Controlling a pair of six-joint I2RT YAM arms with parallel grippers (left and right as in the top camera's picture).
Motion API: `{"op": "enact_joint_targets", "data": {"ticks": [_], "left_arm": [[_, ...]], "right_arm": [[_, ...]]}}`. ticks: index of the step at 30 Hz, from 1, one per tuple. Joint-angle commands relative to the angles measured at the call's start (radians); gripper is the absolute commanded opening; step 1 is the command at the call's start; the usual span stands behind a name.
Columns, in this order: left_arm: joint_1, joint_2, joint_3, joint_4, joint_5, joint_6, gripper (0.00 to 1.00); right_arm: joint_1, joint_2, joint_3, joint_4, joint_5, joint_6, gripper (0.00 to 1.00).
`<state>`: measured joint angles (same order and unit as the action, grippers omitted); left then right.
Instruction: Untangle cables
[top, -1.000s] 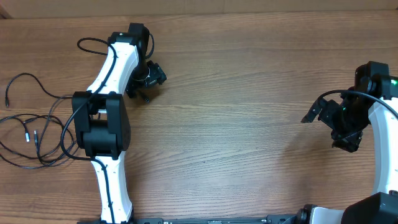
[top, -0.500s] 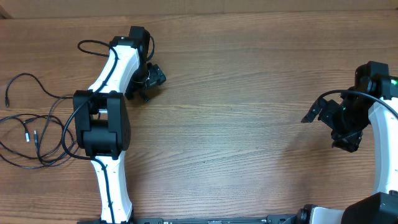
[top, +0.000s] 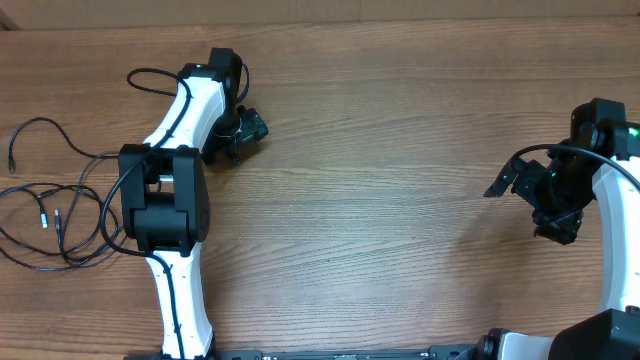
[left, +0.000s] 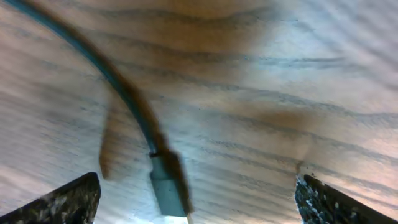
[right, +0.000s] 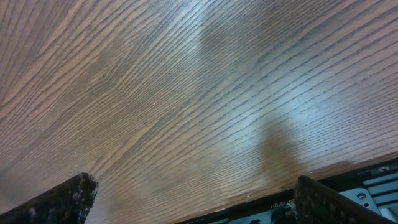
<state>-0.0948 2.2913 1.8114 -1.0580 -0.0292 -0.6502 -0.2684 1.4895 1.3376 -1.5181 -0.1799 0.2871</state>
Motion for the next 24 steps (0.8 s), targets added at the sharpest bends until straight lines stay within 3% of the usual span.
{"op": "enact_joint_targets", "data": {"ticks": [1, 24], "left_arm": [[0.002, 0.012, -0.01, 0.034, 0.091, 0.08, 1.0], [0.002, 0.013, -0.052, 0.019, 0.052, 0.082, 0.96]], "right_arm": [[0.0, -0.006, -0.002, 0.006, -0.008, -0.008, 1.0], [0.0, -0.006, -0.002, 0.009, -0.008, -0.008, 1.0]]}}
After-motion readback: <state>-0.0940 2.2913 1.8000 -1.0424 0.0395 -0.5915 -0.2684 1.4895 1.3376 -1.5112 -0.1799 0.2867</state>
